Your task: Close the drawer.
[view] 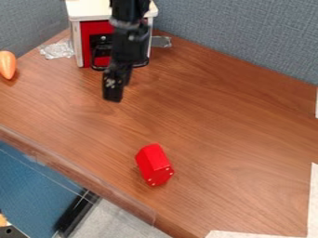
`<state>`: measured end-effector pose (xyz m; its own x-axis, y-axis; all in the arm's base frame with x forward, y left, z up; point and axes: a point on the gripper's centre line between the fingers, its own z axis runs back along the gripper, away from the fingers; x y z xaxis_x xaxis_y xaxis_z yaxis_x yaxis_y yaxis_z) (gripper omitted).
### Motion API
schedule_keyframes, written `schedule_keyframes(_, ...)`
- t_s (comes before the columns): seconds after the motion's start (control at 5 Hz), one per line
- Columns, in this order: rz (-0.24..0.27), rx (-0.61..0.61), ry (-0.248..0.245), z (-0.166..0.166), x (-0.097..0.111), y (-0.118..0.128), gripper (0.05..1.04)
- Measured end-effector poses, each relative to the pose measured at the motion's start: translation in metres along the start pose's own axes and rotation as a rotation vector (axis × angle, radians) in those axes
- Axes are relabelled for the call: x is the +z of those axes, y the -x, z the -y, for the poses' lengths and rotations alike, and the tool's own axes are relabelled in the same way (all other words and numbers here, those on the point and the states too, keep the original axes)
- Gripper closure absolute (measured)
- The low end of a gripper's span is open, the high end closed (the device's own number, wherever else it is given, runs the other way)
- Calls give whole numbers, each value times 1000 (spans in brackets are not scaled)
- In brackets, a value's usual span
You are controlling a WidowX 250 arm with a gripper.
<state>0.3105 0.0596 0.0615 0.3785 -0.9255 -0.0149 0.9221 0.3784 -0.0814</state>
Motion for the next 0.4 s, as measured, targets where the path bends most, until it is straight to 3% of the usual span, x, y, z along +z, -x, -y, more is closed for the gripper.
schedule_keyframes(0.2, -29, 52, 96, 21, 16, 3, 84)
schedule_keyframes(0.4, -57, 175, 86, 32, 42, 20, 84)
